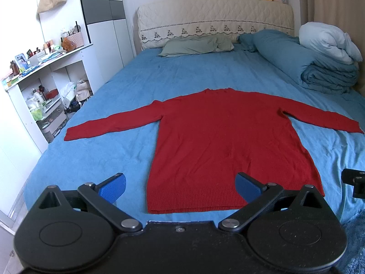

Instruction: Fold small clothes

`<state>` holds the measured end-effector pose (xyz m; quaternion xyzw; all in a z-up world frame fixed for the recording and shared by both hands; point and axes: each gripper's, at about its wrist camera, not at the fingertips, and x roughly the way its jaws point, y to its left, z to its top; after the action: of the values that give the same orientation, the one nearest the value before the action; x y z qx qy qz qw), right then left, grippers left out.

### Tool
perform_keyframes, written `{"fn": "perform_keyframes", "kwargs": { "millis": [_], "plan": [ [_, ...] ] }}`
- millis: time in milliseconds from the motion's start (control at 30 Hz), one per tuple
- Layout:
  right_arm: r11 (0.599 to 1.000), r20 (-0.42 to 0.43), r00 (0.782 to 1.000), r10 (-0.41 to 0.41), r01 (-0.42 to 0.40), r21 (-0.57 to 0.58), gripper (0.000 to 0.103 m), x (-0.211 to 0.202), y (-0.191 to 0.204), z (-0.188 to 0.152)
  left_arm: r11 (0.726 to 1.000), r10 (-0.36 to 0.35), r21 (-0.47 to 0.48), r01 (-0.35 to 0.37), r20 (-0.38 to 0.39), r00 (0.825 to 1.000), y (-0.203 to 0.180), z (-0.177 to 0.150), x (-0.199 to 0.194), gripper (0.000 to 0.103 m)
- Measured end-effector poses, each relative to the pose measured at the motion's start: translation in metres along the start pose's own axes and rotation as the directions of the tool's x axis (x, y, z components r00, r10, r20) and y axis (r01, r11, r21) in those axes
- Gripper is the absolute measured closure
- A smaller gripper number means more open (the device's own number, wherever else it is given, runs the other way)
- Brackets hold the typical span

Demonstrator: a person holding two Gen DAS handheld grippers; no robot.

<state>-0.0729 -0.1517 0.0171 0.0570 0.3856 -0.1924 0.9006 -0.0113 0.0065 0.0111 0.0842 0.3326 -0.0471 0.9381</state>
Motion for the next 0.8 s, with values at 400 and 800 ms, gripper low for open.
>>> {"fn": "perform_keyframes", "kwargs": {
  "millis": [400,800],
  "plan": [
    [1.000,0.007,1.000,0.005,-0.005,0.004,0.000,-0.0028,-0.0004,0.0008,1.000,0.004,0.000,-0.004,0.005,1.000,0.0012,0.0010,-0.0024,0.000],
    [1.000,0.013,1.000,0.002,-0.002,0.005,0.000,-0.0052,0.0004,0.0005,1.000,0.011,0.000,-0.011,0.009,1.000,0.0002,0.0024,-0.0047,0.000]
  ]
}}
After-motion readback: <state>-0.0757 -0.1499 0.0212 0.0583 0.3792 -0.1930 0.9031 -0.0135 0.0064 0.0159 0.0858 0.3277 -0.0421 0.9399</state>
